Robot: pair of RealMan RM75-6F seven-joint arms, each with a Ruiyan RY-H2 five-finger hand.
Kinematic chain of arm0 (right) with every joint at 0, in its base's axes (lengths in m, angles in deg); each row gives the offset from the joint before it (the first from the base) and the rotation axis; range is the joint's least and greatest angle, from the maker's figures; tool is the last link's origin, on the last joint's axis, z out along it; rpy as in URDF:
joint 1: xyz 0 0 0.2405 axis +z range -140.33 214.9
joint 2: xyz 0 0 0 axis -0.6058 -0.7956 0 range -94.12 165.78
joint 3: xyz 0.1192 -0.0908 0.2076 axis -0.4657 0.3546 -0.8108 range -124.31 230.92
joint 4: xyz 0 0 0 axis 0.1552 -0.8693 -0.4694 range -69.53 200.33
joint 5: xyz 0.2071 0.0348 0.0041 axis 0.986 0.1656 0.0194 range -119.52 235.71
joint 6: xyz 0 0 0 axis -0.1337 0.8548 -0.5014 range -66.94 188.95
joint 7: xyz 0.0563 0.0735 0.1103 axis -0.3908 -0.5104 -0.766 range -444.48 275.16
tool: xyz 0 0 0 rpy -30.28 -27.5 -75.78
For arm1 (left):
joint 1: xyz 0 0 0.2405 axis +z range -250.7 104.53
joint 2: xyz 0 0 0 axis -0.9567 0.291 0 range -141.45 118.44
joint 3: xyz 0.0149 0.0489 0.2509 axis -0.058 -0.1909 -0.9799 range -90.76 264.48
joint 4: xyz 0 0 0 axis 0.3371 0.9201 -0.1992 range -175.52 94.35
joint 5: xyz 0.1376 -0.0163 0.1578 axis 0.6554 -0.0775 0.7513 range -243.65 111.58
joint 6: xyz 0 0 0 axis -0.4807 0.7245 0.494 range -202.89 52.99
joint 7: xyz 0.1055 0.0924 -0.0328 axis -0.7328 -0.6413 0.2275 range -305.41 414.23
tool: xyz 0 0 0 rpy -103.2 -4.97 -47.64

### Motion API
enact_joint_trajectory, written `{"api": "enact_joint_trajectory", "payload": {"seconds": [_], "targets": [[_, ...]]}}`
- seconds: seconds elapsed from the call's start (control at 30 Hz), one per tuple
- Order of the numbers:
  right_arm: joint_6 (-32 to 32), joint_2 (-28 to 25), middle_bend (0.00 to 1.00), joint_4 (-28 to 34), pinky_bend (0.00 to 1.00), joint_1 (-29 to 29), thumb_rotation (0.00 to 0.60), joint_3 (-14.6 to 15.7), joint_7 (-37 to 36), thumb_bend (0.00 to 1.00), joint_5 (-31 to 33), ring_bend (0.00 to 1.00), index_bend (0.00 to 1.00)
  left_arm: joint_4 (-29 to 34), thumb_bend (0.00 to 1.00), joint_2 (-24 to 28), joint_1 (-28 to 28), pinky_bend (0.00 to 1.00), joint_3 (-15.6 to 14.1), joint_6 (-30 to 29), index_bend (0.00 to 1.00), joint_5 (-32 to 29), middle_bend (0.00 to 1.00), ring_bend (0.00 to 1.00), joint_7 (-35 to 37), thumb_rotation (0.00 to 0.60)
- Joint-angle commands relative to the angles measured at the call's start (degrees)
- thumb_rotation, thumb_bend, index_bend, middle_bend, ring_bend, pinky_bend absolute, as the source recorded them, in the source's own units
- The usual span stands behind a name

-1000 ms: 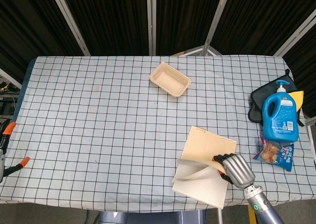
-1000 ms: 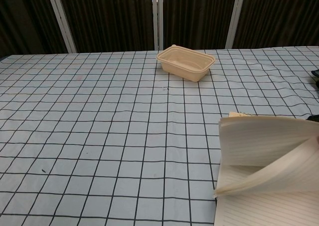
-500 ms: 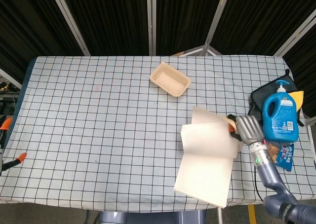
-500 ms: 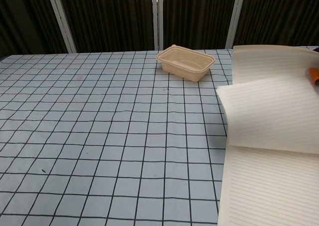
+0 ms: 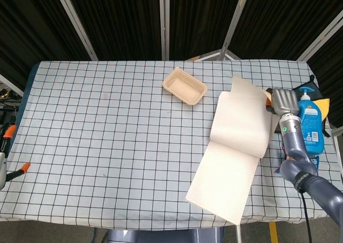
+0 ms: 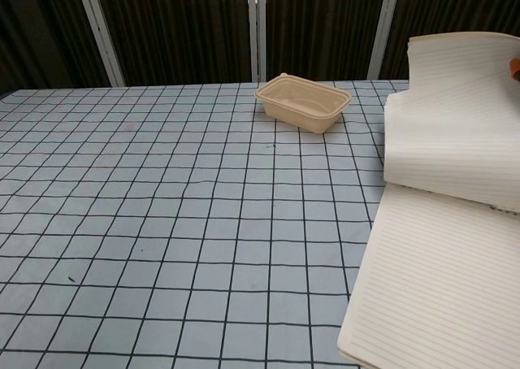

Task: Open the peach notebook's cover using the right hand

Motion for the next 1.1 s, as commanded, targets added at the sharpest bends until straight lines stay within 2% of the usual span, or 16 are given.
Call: {"api": "enact_joint_trajectory", "payload": {"seconds": [0.03,0.07,0.13,0.2,0.27,0.3,0.4,0.5,0.6,0.67,0.83,0.97,1.1], "targets": [[-6.68,7.37,0.62,-14.18,0.68,5.87,0.600,-1.03,-2.15,0.68,1.13,0.58,0.68,-0.04,0.11,-0.29,0.05,0.00,0.26,-0.59,0.00,-0.06,0.00,0.00,-0.75,0.600],[-8.46,8.14,0.56,-16.09,0.61,6.41,0.600,-0.86,-3.09,0.66,0.85,0.52,0.62,0.06,0.11,-0.35,0.03,0.00,0.31,-0.65,0.00,-0.12,0.00,0.00,-0.88,0.600],[-11.28,8.99,0.38,-18.64,0.40,7.07,0.600,-0.41,-5.00,0.56,-0.08,0.35,0.46,0.18,0.11,-0.39,-0.05,0.00,0.35,-0.61,0.00,-0.13,0.00,0.00,-0.96,0.600],[-14.60,9.36,0.12,-20.92,0.12,7.37,0.600,0.87,-6.08,0.41,-1.67,0.09,0.19,0.12,0.11,-0.45,-0.22,0.00,0.30,-0.33,0.00,-0.14,0.00,0.00,-1.14,0.600],[-14.33,9.91,0.01,-22.70,0.01,7.30,0.600,1.72,-6.10,0.29,-3.00,0.00,0.04,-0.17,0.11,-0.60,-0.34,0.00,0.31,-0.07,0.00,-0.34,0.00,0.00,-1.14,0.600],[-13.38,10.18,0.00,-23.28,0.00,7.13,0.600,1.94,-6.14,0.24,-3.52,0.00,0.01,-0.28,0.11,-0.66,-0.36,0.00,0.32,0.05,0.00,-0.48,0.00,0.00,-1.06,0.600],[-8.54,10.92,0.00,-24.78,0.00,6.21,0.600,2.40,-5.90,0.16,-5.06,0.00,0.00,-0.57,0.11,-0.69,-0.40,0.00,0.40,0.11,0.00,-0.70,0.00,0.00,-0.83,0.600],[-1.99,11.67,0.00,-26.49,0.00,5.04,0.600,3.11,-3.05,0.15,-6.62,0.00,0.00,-0.61,0.11,-0.63,-0.32,0.00,0.47,-0.27,0.00,-0.53,0.00,0.00,-0.20,0.600],[3.37,11.21,0.00,-24.75,0.00,3.40,0.600,2.81,-2.61,0.15,-7.20,0.00,0.00,-0.52,0.11,-0.40,-0.24,0.00,0.42,-0.42,0.00,-0.43,0.00,0.00,0.08,0.600],[5.76,9.83,0.00,-21.15,0.00,1.77,0.600,2.69,-3.63,0.15,-7.53,0.00,0.00,-0.37,0.11,-0.22,-0.19,0.00,0.27,-0.37,0.00,-0.34,0.00,0.00,0.22,0.600],[14.55,3.86,0.00,-6.59,0.00,-5.34,0.600,4.78,-5.72,0.15,-10.46,0.00,0.00,0.07,0.11,0.15,-0.04,0.00,-0.21,-0.25,0.00,0.09,0.00,0.00,1.05,0.600],[23.02,-1.48,0.00,6.32,0.00,-12.37,0.600,7.72,-4.48,0.15,-13.20,0.00,0.00,0.16,0.11,0.34,0.04,0.00,-0.86,0.07,0.00,0.64,0.00,0.00,1.47,0.600],[29.72,-4.72,0.00,14.74,0.00,-17.84,0.600,10.59,-3.12,0.15,-15.71,0.00,0.00,0.16,0.11,0.44,0.13,0.00,-1.36,-0.08,0.00,1.51,0.00,0.00,1.95,0.600]]}}
